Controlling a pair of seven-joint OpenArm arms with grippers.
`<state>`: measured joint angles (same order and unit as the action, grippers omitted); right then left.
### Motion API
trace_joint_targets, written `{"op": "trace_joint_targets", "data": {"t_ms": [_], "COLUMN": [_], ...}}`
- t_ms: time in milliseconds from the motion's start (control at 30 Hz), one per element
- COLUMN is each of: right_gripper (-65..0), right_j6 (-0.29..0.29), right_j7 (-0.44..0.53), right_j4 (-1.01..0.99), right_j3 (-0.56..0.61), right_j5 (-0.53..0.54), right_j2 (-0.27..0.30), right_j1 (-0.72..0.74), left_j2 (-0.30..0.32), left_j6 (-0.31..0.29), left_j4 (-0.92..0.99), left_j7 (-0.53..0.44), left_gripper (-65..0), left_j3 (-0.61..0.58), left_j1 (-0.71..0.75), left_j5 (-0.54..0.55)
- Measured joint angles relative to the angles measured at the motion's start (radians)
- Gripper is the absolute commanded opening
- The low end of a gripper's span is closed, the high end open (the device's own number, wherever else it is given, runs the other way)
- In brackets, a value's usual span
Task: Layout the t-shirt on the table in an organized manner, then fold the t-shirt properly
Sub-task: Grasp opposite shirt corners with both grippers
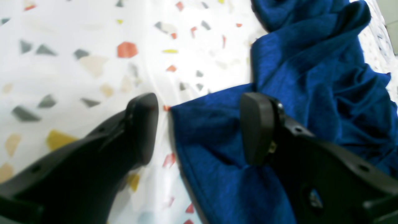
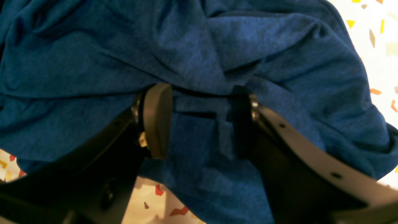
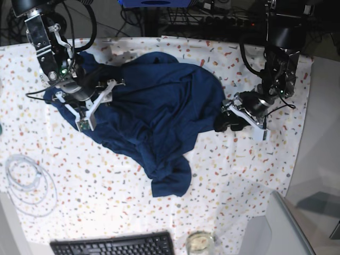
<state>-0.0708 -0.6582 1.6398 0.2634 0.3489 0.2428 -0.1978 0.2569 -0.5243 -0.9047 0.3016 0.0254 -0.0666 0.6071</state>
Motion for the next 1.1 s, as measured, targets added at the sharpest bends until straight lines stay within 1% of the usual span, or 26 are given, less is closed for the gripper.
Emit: {"op": "trace_joint_targets", "data": {"t_ms": [100,233,267,300,333,367,400,467,500,567,667,733,800,833,867,900,933,967,1000,1067,1100], "right_gripper": [-35.9,-35.9,-35.9,-35.9,-35.9,-35.4,-35.3,-35.1,-35.1,-35.0,-35.0,-34.7,-31.1,-27.8,-22.8,-17.9,-13.4,-9.3,-8.0,-9.2,-10.4], "right_j6": [0.0,0.0,0.002,0.002,0.003,0.003,0.003,-0.001,-0.001,0.002,0.003,0.004,0.071,0.109,0.15,0.177,0.201,0.229,0.241,0.269,0.274], "right_j7": [-0.001,0.0,0.0,0.001,0.01,0.04,0.074,0.138,0.148,0.146,0.141,0.146,0.15,0.143,0.138,0.134,0.119,0.09,0.072,0.066,0.071], "right_j4": [0.0,0.002,0.005,0.014,0.029,0.048,0.065,0.1,0.112,0.13,0.134,0.144,0.146,0.143,0.138,0.133,0.129,0.124,0.121,0.119,0.119], "right_j3": [0.0,-0.003,-0.021,-0.053,-0.09,-0.127,-0.166,-0.24,-0.271,-0.332,-0.417,-0.465,-0.496,-0.508,-0.518,-0.523,-0.531,-0.536,-0.537,-0.539,-0.539], "right_j5": [0.0,0.0,0.005,0.01,0.01,0.009,0.005,-0.005,-0.001,0.007,0.011,0.0,0.0,0.0,0.006,0.006,0.007,0.007,0.005,0.0,0.0], "right_j2": [0.0,0.0,-0.005,-0.012,-0.019,-0.019,-0.02,-0.037,-0.039,-0.054,-0.053,-0.047,-0.046,-0.048,-0.051,-0.053,-0.053,-0.053,-0.05,-0.047,-0.048], "right_j1": [0.0,-0.001,-0.009,-0.02,-0.036,-0.055,-0.076,-0.114,-0.132,-0.165,-0.216,-0.255,-0.292,-0.306,-0.315,-0.319,-0.321,-0.318,-0.315,-0.315,-0.315], "left_j2": [-0.019,-0.027,-0.027,-0.032,-0.034,-0.039,-0.04,-0.046,-0.05,-0.055,-0.05,-0.034,-0.012,0.001,0.01,0.013,0.009,0.006,0.004,0.007,0.009], "left_j6": [0.0,-0.001,-0.004,-0.003,0.0,0.002,0.002,0.002,0.002,-0.001,-0.003,0.0,0.003,0.005,0.004,0.014,0.037,0.061,0.081,0.075,0.073], "left_j4": [0.019,0.051,0.053,0.055,0.055,0.058,0.059,0.063,0.064,0.064,0.061,0.027,-0.017,-0.045,-0.072,-0.099,-0.134,-0.166,-0.196,-0.266,-0.296], "left_j7": [-0.014,-0.013,-0.019,-0.019,-0.021,-0.021,-0.011,0.005,0.014,0.014,0.032,0.053,0.065,0.079,0.112,0.147,0.191,0.213,0.228,0.248,0.264], "left_gripper": [-26.2,-26.3,-26.8,-28.6,-32.3,-38.0,-44.1,-59.2,-65.0,-65.0,-65.0,-65.0,-65.0,-65.0,-65.0,-65.0,-65.0,-65.0,-65.0,-65.0,-65.0], "left_j3": [0.0,0.0,0.0,0.0,0.001,0.001,0.002,0.001,0.001,0.003,0.004,-0.001,0.0,0.003,0.018,0.045,0.082,0.121,0.16,0.222,0.245], "left_j1": [-0.016,-0.036,-0.035,-0.035,-0.036,-0.036,-0.038,-0.035,-0.034,-0.029,-0.031,-0.021,0.008,0.029,0.048,0.061,0.073,0.084,0.094,0.119,0.126], "left_j5": [0.006,0.011,0.019,0.019,0.018,0.017,0.018,0.01,0.007,0.01,0.012,0.0,-0.004,-0.004,-0.002,-0.001,-0.007,-0.029,-0.032,-0.031,-0.03]}}
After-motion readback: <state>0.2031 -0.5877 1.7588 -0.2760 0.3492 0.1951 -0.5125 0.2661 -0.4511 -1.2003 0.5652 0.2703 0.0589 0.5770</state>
